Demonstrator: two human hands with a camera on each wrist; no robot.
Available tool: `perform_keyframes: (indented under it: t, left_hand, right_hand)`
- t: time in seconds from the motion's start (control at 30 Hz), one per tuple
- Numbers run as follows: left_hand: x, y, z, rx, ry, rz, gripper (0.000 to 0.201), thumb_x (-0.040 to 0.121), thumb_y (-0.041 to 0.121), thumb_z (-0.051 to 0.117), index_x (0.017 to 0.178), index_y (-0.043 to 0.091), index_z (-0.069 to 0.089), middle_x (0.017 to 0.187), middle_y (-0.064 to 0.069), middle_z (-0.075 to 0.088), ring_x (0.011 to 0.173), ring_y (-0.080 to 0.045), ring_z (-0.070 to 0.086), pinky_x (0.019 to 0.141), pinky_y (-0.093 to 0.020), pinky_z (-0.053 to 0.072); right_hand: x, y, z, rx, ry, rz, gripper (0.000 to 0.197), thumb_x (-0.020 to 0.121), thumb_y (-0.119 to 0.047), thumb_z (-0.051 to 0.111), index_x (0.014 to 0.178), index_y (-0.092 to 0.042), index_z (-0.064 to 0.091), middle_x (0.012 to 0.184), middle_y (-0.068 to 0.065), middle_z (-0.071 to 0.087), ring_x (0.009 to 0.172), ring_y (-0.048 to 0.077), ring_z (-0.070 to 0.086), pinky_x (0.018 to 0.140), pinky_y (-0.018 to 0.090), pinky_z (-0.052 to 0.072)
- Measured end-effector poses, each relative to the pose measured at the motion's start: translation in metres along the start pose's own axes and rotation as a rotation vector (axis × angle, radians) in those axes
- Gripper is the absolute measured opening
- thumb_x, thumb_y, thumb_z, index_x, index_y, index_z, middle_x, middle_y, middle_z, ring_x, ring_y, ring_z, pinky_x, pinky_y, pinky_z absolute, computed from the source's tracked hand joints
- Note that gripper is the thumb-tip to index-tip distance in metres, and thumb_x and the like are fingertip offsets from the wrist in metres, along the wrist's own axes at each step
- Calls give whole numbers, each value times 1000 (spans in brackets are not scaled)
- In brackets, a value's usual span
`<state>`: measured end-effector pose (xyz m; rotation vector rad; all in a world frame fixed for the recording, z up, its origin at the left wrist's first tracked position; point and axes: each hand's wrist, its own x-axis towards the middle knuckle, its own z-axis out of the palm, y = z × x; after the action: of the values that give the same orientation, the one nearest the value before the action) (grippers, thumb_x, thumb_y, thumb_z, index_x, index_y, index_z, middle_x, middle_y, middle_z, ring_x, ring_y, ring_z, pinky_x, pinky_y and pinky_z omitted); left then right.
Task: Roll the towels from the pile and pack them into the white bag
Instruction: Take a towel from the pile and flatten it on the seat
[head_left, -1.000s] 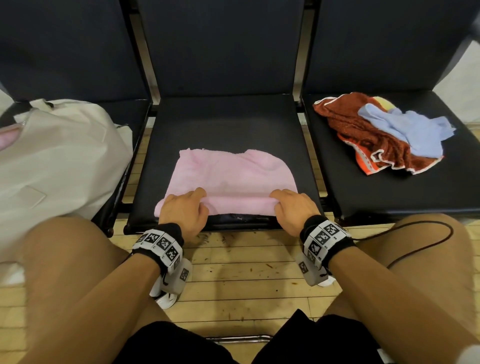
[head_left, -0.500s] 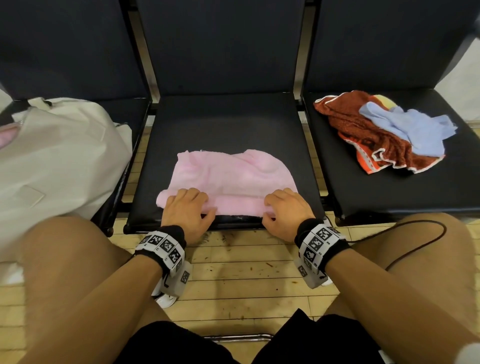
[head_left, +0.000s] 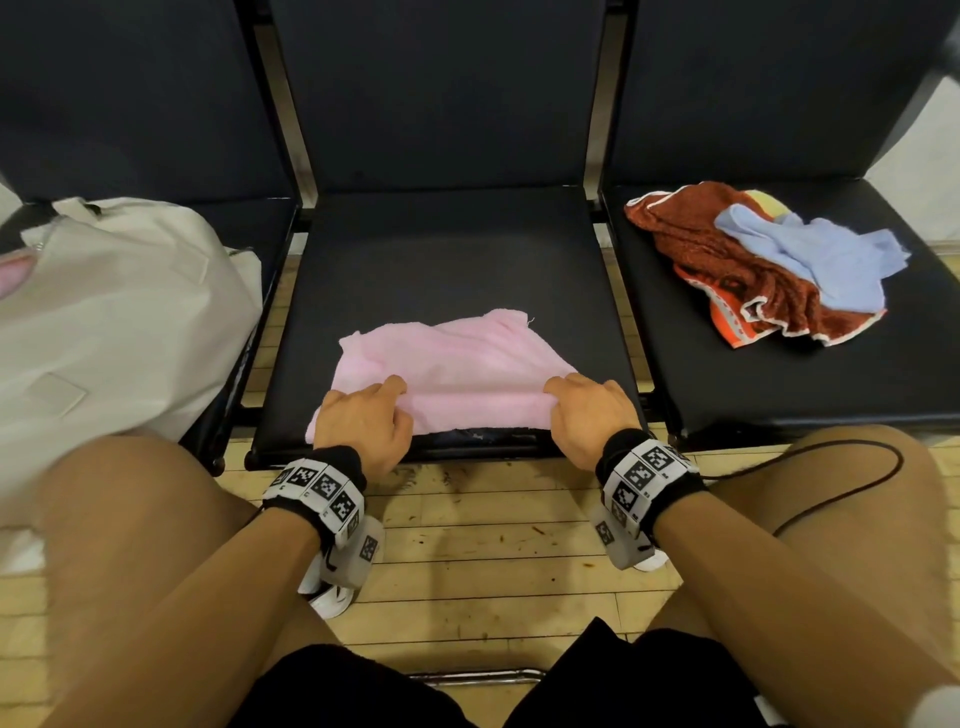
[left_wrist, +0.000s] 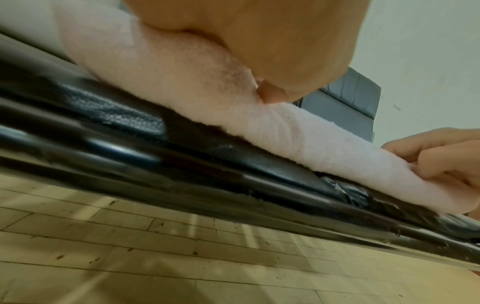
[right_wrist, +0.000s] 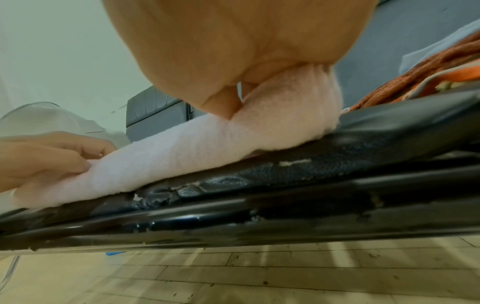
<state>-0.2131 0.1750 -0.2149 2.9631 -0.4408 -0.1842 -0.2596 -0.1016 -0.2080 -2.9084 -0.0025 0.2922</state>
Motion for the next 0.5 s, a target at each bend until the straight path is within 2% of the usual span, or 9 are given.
perform_keyframes:
  t: [0.1, 0.17, 0.27, 0.3, 0.37, 0.43, 0.5]
  left_hand:
    - [1, -1, 2, 14, 2, -16, 36, 93, 28, 44, 128, 22, 50, 107, 1, 64, 92, -23, 57, 96, -42, 37]
    - [1, -1, 5, 21, 73, -4, 37, 90, 25, 52, 126, 21, 55, 117, -2, 60, 107, -25, 53, 101, -46, 34]
    - [2, 2, 5, 40, 124, 36, 24, 93, 24, 53, 115, 21, 60, 115, -1, 59, 107, -26, 51, 99, -45, 35]
    - [2, 3, 5, 56, 101, 42, 20, 95, 28, 49, 111, 21, 60, 112, 0, 60, 105, -24, 51, 97, -43, 36]
    - [2, 2, 5, 71, 49, 39, 27, 97, 42, 41, 109, 23, 58, 110, 3, 61, 103, -23, 51, 94, -42, 37]
    - [0, 1, 6, 82, 27, 24, 42, 92, 59, 42, 113, 26, 57, 111, 5, 60, 105, -22, 51, 94, -42, 38]
    - [-1, 1, 7, 123, 5, 19, 54, 84, 68, 46, 119, 28, 55, 114, 7, 59, 108, -21, 51, 96, -42, 37]
  right_hand:
    - [-2, 1, 0, 40, -8, 35, 40, 92, -19, 43, 131, -20, 50, 128, 1, 54, 106, 27, 54, 97, 37, 37]
    - [-1, 0, 4, -16, 54, 13, 41, 85, -16, 48, 126, -21, 53, 125, -1, 56, 110, 24, 50, 97, 37, 35]
    - [1, -3, 8, -54, 140, -62, 37, 83, -6, 52, 116, -20, 61, 120, -2, 59, 108, 22, 48, 92, 34, 33]
    - [1, -4, 9, -53, 134, -86, 35, 84, -6, 51, 114, -19, 63, 119, -2, 60, 108, 22, 48, 92, 33, 34]
    - [0, -7, 11, -54, 107, -105, 29, 89, -17, 48, 113, -19, 65, 115, -3, 62, 107, 21, 49, 94, 33, 37]
    - [-2, -8, 14, -53, 87, -101, 32, 89, -33, 46, 115, -23, 62, 115, -6, 62, 106, 18, 50, 96, 35, 39]
    - [-2, -7, 15, -51, 52, -95, 38, 87, -34, 48, 123, -25, 58, 121, -7, 60, 112, 18, 49, 102, 36, 36]
